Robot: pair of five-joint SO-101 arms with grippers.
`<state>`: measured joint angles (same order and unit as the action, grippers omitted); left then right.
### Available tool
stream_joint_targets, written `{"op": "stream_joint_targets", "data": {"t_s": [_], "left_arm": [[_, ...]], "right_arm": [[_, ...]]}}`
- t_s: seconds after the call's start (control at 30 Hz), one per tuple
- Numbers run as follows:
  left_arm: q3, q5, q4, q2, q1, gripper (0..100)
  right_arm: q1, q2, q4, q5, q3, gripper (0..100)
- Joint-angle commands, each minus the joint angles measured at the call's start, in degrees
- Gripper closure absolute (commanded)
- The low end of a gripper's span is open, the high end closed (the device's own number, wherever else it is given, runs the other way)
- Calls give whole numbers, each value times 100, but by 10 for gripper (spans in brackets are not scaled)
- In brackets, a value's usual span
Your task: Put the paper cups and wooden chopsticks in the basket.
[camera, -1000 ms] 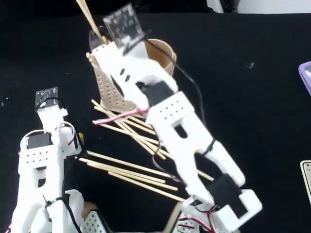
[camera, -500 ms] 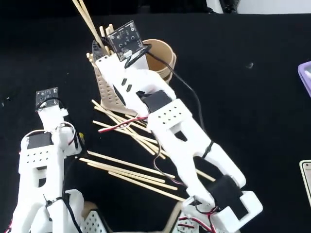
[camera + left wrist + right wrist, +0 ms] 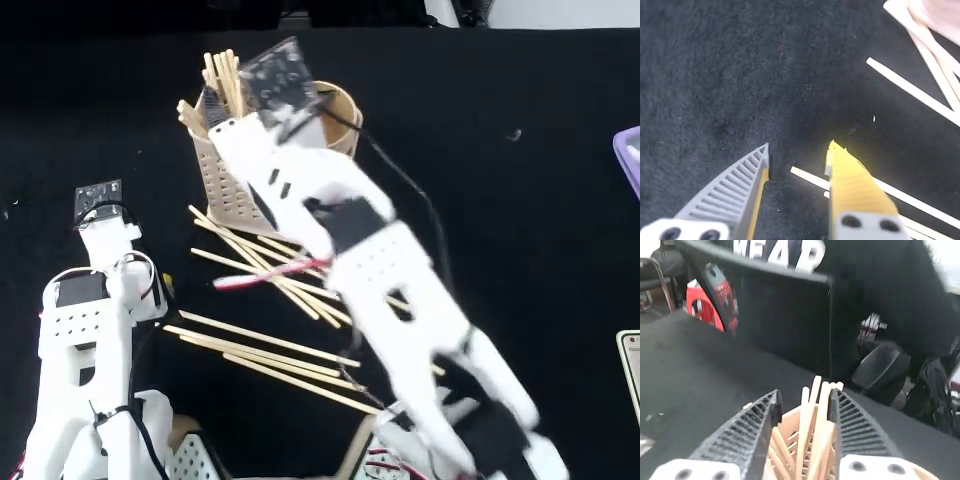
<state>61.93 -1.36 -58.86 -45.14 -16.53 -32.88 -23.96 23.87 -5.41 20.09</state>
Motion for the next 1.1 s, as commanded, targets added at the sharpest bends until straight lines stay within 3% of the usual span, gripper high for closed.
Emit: {"op": "stream_joint_targets", "data": {"t_s": [0.0, 0.07, 0.2, 0.33, 0.67, 0.9, 1.07], "left_arm": [[-22, -70, 62, -132, 40, 812], [-22, -70, 70, -123, 40, 812], [-22, -70, 79, -105, 40, 812], [-31, -62, 79, -88, 48, 812], [-31, -62, 79, -79, 48, 812], [-31, -62, 79, -79, 48, 812], [-31, -53, 79, -88, 48, 812]], "right_arm": [[35, -1279, 1477, -62, -31, 846], [44, -1684, 2382, -149, 31, 846], [0, -2123, 3930, -1108, 541, 845], [-18, -2369, 4721, -2048, 1710, 842], [703, -2422, 2857, -2567, 4778, 805], [1530, -2360, 2558, -3393, 5130, 783], [1556, -1657, 2470, -3807, 5033, 783]]}}
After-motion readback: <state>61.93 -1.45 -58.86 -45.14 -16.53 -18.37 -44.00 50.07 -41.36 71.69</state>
